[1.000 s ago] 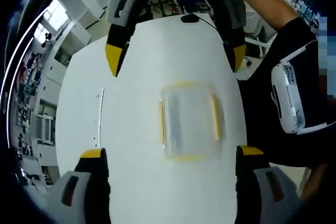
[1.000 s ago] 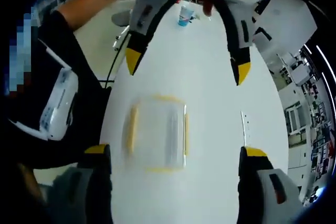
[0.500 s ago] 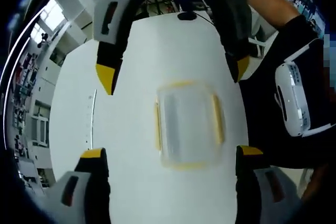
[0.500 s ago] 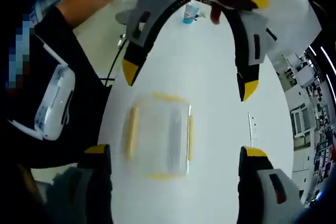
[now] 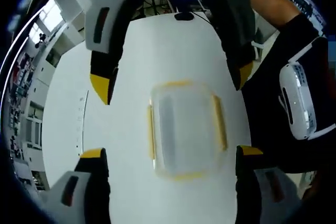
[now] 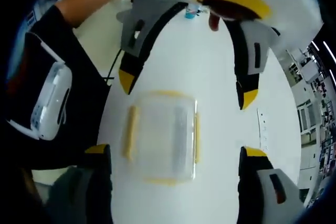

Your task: Snap each plastic latch of the storage box into its locked position after aligning the lid with the box until every specified latch is closed and the lid sits flush.

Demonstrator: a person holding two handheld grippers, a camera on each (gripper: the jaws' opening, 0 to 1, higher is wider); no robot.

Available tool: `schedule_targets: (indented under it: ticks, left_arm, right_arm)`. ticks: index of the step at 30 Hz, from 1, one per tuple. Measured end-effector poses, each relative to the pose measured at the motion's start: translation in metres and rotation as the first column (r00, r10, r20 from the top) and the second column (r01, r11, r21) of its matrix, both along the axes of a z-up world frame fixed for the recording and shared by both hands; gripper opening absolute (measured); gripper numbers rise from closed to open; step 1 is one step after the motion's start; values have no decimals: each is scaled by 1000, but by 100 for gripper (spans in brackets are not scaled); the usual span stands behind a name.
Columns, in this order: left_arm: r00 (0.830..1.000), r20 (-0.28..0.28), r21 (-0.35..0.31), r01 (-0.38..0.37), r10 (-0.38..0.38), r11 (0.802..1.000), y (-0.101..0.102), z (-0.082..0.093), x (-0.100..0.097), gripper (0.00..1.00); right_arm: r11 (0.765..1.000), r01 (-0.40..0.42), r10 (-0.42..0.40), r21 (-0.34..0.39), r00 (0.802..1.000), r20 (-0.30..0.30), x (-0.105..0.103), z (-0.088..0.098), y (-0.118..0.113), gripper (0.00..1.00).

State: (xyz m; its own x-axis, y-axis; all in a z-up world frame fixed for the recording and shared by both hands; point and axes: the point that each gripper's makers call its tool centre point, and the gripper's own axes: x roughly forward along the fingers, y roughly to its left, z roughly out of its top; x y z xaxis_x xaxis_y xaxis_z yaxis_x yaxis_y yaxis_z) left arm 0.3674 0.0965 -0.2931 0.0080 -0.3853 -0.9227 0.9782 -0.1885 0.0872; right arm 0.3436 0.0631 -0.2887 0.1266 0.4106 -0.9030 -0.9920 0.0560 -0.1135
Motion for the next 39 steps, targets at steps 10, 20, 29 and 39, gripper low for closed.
schedule_targets:
  ticks: [10, 20, 29, 39]
  left_arm:
    - [998, -54, -10, -13, 13, 1000, -8, -25, -4, 100]
    - [999, -43, -15, -9, 8, 1000, -11, -46, -1, 100]
    - [998, -69, -16, -14, 12, 1000, -8, -60, -4, 100]
    - [998, -69, -61, -16, 12, 998, -13, -67, -4, 100]
  right_arm:
    - [1000, -3, 3, 2, 1000, -28, -5, -24, 2, 100]
    - [1000, 3, -3, 12, 999, -54, -3, -41, 4, 100]
    - [1000, 10, -9, 13, 997, -76, -1, -56, 6, 100]
    - [999, 20, -16, 39, 995, -102, -2, -64, 6, 100]
